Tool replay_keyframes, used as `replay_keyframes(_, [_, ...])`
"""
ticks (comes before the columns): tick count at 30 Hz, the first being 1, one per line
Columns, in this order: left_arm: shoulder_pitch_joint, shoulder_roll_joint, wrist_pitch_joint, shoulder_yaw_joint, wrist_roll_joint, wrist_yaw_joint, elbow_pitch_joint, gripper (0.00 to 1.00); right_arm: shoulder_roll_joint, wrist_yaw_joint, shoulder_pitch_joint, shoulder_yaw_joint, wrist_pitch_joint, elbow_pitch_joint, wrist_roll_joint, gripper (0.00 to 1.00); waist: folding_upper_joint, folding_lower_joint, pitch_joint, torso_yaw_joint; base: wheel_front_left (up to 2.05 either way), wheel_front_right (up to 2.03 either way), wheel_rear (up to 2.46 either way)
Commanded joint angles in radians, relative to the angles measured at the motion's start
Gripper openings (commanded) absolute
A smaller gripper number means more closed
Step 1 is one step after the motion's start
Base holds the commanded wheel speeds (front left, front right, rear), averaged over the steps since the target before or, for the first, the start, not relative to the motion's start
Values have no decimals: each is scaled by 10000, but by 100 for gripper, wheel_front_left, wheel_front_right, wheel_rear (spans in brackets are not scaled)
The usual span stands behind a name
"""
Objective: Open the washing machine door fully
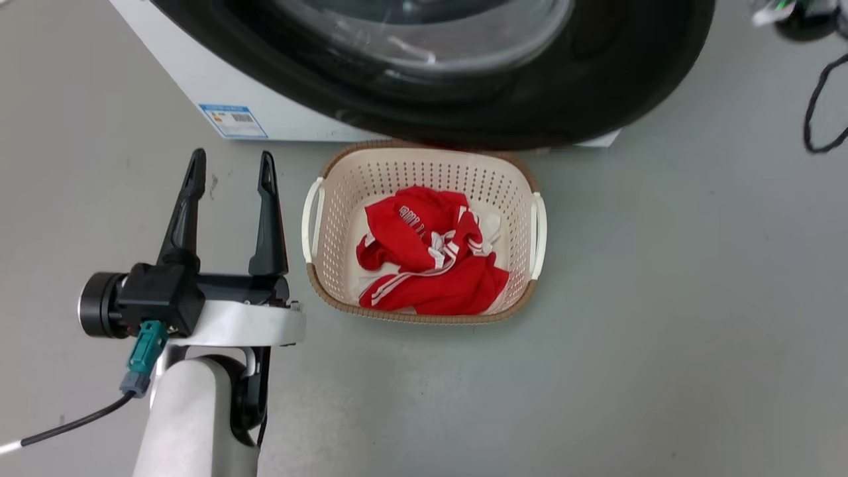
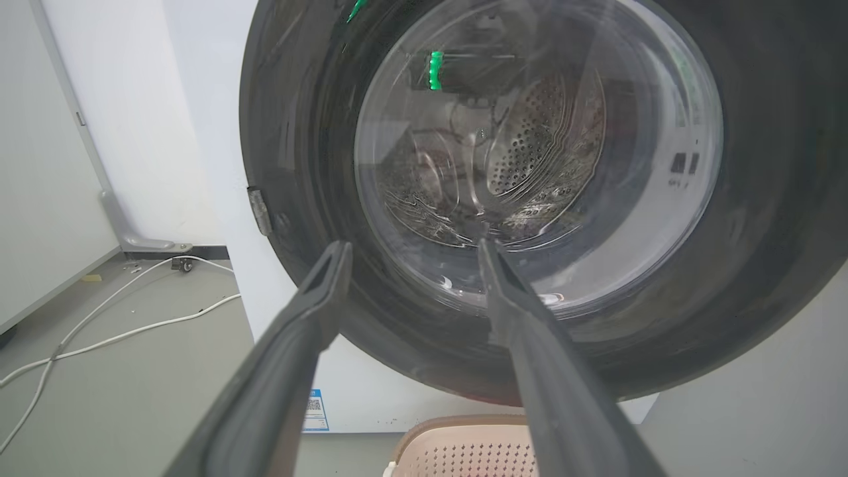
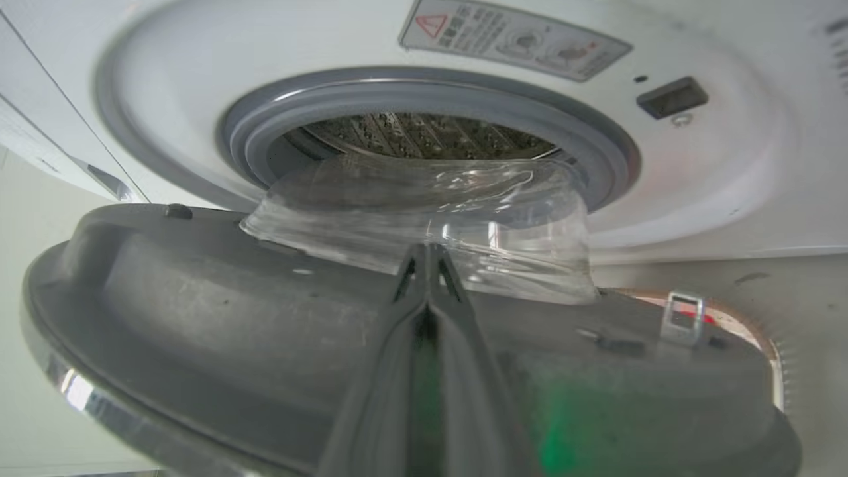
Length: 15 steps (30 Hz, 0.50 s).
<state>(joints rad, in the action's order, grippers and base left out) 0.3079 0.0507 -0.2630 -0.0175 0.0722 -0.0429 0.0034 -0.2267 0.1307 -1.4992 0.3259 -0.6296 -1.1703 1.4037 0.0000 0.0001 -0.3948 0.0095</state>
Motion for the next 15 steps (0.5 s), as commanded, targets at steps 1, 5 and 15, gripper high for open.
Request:
replay_keyframes(1, [-204, -7, -26, 24, 61, 59, 69, 100, 280, 0, 573, 111, -385, 144, 98, 0, 0, -1, 389, -64, 0, 0, 0])
replay_keyframes(5, [-553, -7, -26, -26, 135, 79, 243, 100, 334, 0, 1463, 122, -1149, 626, 367, 0, 0, -1, 1007, -59, 0, 0, 0])
replay_keyframes(15, [-1554, -7, -26, -202, 203, 21, 596, 100, 621, 2, 3853, 86, -2668, 2356, 1157, 0, 0, -1, 2439, 17, 0, 0, 0])
